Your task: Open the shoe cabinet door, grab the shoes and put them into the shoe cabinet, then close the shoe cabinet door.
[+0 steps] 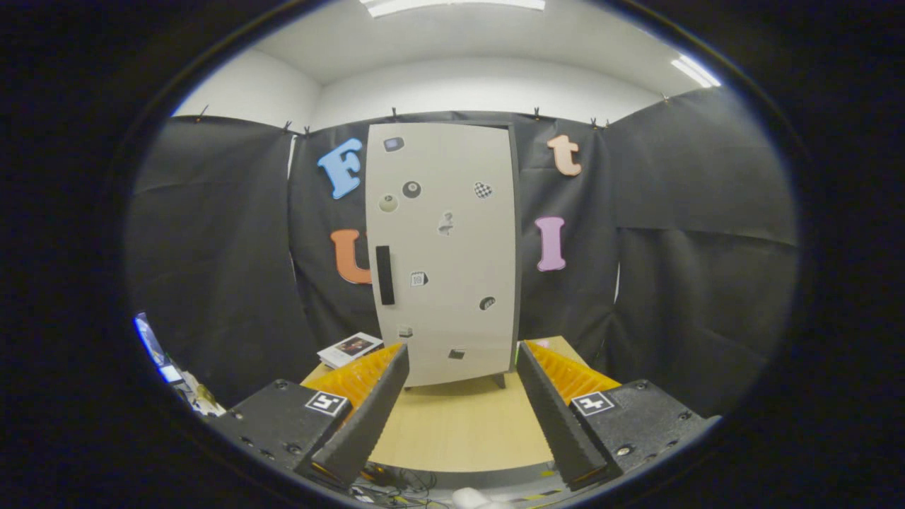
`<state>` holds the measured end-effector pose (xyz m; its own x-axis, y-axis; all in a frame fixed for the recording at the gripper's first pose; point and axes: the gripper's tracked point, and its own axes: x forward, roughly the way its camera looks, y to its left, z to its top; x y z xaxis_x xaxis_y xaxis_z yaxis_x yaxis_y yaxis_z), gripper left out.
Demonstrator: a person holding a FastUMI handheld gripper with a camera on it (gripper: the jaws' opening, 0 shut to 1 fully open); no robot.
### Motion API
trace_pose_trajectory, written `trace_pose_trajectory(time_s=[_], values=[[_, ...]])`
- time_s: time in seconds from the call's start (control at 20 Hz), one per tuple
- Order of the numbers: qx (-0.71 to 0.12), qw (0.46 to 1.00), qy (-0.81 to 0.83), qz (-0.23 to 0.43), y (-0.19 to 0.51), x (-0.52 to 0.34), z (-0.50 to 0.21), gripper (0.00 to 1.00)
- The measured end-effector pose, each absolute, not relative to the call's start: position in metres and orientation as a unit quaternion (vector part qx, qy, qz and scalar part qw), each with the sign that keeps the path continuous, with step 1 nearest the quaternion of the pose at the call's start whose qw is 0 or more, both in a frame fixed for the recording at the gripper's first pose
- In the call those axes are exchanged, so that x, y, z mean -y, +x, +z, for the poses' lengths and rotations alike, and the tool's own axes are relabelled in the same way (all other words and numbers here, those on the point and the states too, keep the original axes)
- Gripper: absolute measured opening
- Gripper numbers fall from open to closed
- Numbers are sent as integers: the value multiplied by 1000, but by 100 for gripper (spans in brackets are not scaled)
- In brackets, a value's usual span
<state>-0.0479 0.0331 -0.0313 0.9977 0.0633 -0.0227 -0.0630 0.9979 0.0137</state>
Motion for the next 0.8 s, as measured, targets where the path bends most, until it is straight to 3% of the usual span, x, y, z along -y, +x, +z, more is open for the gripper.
trace_pose_trajectory(time_s=[0.8], values=[[3, 1000, 14, 6, -64, -15, -25, 100]])
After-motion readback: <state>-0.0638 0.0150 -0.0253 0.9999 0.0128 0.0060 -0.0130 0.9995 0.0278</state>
